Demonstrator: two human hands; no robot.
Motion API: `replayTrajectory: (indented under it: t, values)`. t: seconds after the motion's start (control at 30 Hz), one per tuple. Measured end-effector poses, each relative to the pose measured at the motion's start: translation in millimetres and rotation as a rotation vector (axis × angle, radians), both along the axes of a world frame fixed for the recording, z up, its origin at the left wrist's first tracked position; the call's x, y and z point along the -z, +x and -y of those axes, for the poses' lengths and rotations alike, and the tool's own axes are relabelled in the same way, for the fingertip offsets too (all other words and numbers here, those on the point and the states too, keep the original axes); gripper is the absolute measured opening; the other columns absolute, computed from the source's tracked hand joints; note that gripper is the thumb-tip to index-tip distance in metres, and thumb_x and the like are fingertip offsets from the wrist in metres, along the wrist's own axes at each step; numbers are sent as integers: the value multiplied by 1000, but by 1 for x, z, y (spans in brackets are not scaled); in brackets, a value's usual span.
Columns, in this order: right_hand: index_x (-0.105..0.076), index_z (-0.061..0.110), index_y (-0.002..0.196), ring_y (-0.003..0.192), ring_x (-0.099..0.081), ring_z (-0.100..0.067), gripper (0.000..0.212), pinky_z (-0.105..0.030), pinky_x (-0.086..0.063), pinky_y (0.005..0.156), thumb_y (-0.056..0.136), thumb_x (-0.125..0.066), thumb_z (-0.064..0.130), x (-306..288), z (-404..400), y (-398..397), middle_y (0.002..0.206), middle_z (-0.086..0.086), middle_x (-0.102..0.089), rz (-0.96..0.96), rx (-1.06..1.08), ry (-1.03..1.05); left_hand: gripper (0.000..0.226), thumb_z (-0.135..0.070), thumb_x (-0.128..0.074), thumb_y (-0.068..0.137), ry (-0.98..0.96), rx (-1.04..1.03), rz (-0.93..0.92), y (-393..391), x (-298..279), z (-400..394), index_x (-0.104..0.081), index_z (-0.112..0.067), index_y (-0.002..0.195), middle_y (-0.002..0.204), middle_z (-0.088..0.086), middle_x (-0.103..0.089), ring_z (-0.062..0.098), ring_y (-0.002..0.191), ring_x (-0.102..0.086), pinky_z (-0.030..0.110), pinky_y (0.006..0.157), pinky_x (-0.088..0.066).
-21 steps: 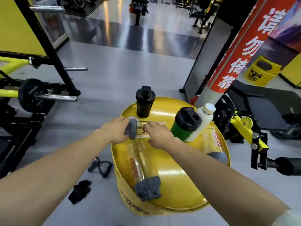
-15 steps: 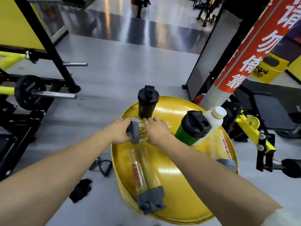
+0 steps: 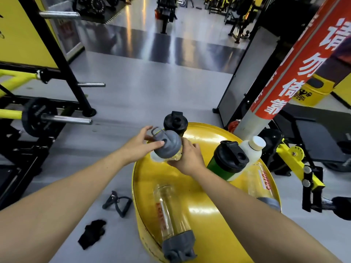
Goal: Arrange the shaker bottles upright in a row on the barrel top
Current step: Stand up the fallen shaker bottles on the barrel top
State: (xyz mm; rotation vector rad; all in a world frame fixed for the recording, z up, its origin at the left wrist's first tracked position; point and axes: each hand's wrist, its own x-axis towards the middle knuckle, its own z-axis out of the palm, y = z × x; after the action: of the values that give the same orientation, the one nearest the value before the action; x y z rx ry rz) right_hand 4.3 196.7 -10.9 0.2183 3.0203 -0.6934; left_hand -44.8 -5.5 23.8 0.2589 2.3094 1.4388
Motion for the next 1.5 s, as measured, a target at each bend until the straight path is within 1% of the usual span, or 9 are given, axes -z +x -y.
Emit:
replayTrajectory:
  t: [0.17,0.3,0.43,0.6,0.8,0.97,1.17,1.33,1.5]
  values:
    - [-50,16,124,114,-56,-31,81,-44,-53,86,64,-87,56,15,16,14,121,-2,-60,-125,350,-294,79,-47,-83,73,144,5,86,13,-5,-40,-42,-25,136,128,-2,-59,15,111,-63,39,91,-57]
    - [-44,14,131,117,-56,-28,81,-42,-52,90,70,-84,49,24,13,30,129,-5,-53,-107,304,-342,98,-45,-94,52,161,-26,44,10,8,-50,-44,-22,133,127,-3,-60,14,113,-61,39,100,-52]
    - [-45,24,133,113,-61,-23,82,-44,-56,86,68,-81,58,26,8,38,129,1,-55,-110,265,-407,93,-56,-92,43,68,-24,-40,17,14,-52,-48,-23,117,115,-8,-62,13,103,-63,39,88,-56]
    - [-37,21,145,116,-59,-21,90,-42,-55,90,71,-84,47,28,0,35,136,1,-57,-63,254,-527,77,-48,-88,64,-118,64,-53,23,31,-39,-47,-18,121,109,-3,-62,17,99,-63,35,86,-54]
    - [-35,20,151,124,-56,-30,62,-40,-53,94,94,-59,22,35,-11,69,142,-8,-54,311,31,-64,55,-26,-67,85,-589,415,-141,35,48,-17,-49,-16,136,123,2,-62,19,101,-59,28,83,-49]
    - [-25,32,153,122,-55,-34,74,-47,-53,89,92,-63,20,25,-16,102,148,-4,-43,217,-425,309,84,-30,-67,77,-724,707,-313,54,64,-11,-27,-44,149,141,-4,-42,19,133,-45,32,102,-45]
    - [-19,39,156,127,-47,-38,90,-49,-51,90,88,-71,12,23,-27,116,162,-15,-23,44,-832,585,104,-52,-76,76,-768,773,-361,67,76,-18,-11,-41,156,160,-7,-32,18,147,-27,31,115,-27]
    - [-15,41,157,142,-35,-37,98,-46,-48,97,83,-78,24,32,-39,117,163,-11,-22,-49,-1026,690,106,-51,-75,78,-760,811,-393,70,75,-24,-4,-45,156,160,-7,-29,20,146,-27,32,115,-27]
    - [-17,34,157,146,-29,-36,98,-50,-42,111,82,-80,31,32,-47,119,169,1,-14,63,-878,464,97,-52,-69,83,-702,717,-397,71,72,-21,-9,-36,158,163,-4,-26,20,147,-28,33,117,-29]
